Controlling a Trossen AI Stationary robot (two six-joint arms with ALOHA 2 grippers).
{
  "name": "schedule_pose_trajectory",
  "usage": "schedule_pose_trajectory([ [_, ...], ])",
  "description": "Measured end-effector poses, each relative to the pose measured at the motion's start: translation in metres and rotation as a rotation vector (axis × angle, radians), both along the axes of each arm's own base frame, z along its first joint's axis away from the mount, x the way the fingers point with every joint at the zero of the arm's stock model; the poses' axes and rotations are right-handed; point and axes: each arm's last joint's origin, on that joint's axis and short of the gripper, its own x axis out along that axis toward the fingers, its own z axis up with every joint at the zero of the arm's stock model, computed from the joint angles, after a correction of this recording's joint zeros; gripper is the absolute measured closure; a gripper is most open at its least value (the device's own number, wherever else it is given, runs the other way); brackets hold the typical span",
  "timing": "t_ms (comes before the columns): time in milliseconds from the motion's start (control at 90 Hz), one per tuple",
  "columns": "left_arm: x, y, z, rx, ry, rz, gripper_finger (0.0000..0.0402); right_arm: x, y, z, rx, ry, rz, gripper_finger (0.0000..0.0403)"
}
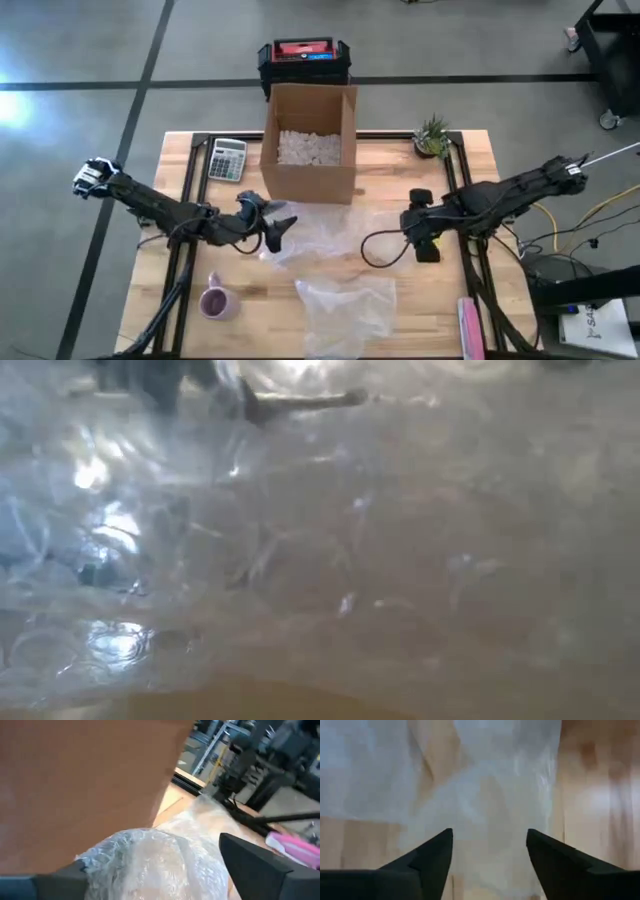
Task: Wrap mug
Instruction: Wrap the white mug with the bubble wrap
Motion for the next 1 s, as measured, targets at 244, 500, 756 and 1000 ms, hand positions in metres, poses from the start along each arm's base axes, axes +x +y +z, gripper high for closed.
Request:
schedule_pose_trajectory([
  [244, -0.005, 0.0, 0.006, -0.013, 0.128, -0.097, 0.0108, 0.052, 0.014, -0.045, -0.127, -0.274, 0.252, 0.0146],
  [500, -0.003, -0.003, 0.002, -0.045, 0.14, -0.127, 0.0109, 0.112, 0.015, -0.129, -0.322, -0.132, 0.256, 0.019],
  [756, -0.002, -0.007, 0.022, -0.098, 0.133, -0.276, 0.0109, 0.138, 0.019, -0.107, -0.341, 0.053, 0.343, 0.0386],
  [1000, -0.016, -0.011, 0.055, -0.123, 0.374, -0.338, 0.0109, 0.137, -0.008, -0.029, 0.016, -0.128, 0.298, 0.04],
])
